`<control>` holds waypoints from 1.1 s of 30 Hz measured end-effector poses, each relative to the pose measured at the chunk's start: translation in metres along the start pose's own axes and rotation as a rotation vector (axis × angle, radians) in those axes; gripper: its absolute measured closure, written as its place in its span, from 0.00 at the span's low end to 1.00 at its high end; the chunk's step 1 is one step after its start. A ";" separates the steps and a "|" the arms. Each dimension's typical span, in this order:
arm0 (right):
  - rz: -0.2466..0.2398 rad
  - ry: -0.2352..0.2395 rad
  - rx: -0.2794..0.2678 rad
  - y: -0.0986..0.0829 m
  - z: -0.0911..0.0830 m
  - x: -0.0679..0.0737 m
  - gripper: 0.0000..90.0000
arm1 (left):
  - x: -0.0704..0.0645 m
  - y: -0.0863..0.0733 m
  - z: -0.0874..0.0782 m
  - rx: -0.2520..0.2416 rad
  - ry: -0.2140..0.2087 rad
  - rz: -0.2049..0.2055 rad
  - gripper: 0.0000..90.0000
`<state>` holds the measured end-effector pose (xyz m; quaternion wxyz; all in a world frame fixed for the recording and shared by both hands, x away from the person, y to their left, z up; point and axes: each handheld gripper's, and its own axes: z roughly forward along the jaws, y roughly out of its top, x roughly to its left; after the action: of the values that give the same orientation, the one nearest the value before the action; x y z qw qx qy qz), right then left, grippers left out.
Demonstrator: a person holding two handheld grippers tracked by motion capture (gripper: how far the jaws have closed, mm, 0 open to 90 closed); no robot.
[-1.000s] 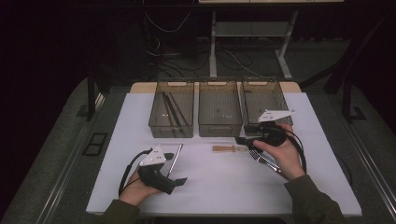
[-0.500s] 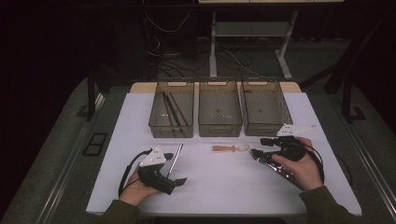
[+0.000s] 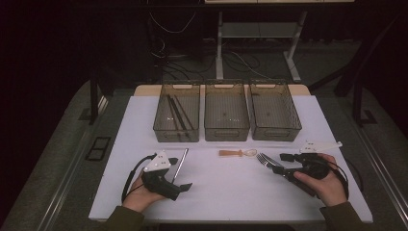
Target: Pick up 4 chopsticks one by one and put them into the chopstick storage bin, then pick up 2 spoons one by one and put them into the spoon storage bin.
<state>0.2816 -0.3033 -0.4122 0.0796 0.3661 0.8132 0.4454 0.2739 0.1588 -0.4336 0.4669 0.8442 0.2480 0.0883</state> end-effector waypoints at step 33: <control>0.023 0.002 -0.013 -0.032 -0.018 -0.001 0.33 | 0.043 -0.001 0.000 0.121 0.170 -0.050 0.83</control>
<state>0.2576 -0.3269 -0.4274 0.0761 0.3743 0.8061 0.4519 0.3110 0.1811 -0.4376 0.3946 0.8539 0.3123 0.1328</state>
